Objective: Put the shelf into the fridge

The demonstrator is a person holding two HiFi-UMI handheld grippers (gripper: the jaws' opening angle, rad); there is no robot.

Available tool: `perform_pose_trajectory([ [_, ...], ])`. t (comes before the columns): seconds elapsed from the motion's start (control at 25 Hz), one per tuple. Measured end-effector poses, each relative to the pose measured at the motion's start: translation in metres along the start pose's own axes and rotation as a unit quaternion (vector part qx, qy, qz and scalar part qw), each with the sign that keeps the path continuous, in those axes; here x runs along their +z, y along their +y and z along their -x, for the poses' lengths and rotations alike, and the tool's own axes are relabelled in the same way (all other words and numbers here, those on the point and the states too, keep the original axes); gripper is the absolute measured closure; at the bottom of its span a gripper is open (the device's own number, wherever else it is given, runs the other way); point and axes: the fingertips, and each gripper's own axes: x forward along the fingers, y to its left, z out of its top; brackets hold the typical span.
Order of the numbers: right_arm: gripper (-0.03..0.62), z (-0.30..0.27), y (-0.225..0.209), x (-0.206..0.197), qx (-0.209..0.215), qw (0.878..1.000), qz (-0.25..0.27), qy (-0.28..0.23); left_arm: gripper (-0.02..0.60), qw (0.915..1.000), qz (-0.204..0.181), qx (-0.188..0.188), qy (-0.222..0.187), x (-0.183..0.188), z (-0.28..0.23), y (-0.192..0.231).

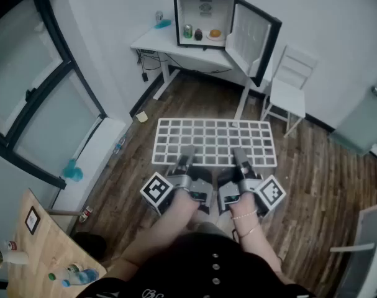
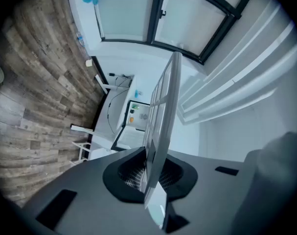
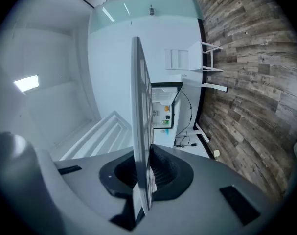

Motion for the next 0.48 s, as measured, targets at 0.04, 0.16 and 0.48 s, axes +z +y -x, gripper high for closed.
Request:
perform_pose_trajectory([
  [0.04,0.563,0.0,0.0001,0.0002,0.0,1.0,0.0,0.001,0.545,1.0,0.0,0.0,0.0,-0.0004,0.0003,-0.0005],
  [0.16,0.563,0.0001,0.0028,0.0,0.003,1.0,0.002,0.003,0.545,1.0,0.001,-0.002,0.0,-0.0019,0.0008,-0.0026],
  [0.48,0.562,0.0006,0.0078,-0.0038,0.012,1.0,0.006,0.015,0.545,0.9998,-0.002,-0.012,-0.017,0.0001,0.0028,-0.004],
])
